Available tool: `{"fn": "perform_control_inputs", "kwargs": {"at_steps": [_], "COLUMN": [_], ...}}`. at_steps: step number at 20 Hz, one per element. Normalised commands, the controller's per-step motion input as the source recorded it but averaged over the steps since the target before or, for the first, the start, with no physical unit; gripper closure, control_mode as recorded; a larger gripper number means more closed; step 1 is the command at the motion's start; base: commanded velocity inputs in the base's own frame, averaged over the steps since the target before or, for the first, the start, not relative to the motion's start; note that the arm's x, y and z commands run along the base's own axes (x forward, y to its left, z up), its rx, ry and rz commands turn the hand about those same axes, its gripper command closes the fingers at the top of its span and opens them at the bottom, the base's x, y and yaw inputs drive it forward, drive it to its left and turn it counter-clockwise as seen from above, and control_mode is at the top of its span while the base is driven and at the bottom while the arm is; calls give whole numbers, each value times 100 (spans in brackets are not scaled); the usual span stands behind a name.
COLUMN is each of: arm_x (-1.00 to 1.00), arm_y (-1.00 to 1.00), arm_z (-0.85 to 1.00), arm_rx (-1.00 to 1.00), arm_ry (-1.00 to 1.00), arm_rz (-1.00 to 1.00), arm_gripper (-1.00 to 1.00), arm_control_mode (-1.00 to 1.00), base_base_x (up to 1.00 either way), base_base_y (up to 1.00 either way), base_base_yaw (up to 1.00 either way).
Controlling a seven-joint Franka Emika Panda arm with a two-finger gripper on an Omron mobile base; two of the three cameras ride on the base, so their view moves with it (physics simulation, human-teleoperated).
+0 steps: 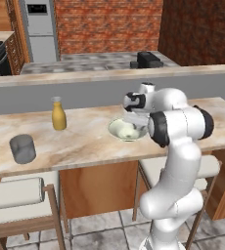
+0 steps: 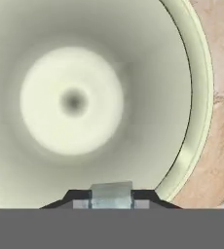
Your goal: There are two ice cubes in the ice bowl. Place both ice cubes in the glass cup.
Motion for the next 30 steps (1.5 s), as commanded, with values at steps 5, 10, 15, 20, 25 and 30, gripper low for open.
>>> {"fn": "perform_control_inputs", "kwargs": {"at_steps": [5, 10, 15, 20, 25, 30], "arm_x": [-52, -96, -100, -100, -100, -86], "arm_y": [0, 0, 0, 2, 51, 99], "arm_z": [100, 86, 71, 64, 51, 19], "arm_rx": [14, 6, 2, 0, -3, -14], "arm_ry": [-15, -3, -3, -6, -19, -21], "arm_rz": [0, 0, 0, 0, 1, 7], "arm_gripper": [100, 100, 100, 100, 100, 100], "arm_control_mode": [-100, -100, -100, -100, -100, -100], "base_base_x": [0, 0, 0, 0, 0, 0], "base_base_y": [0, 0, 0, 0, 0, 0], "base_base_yaw": [0, 0, 0, 0, 0, 0]}}
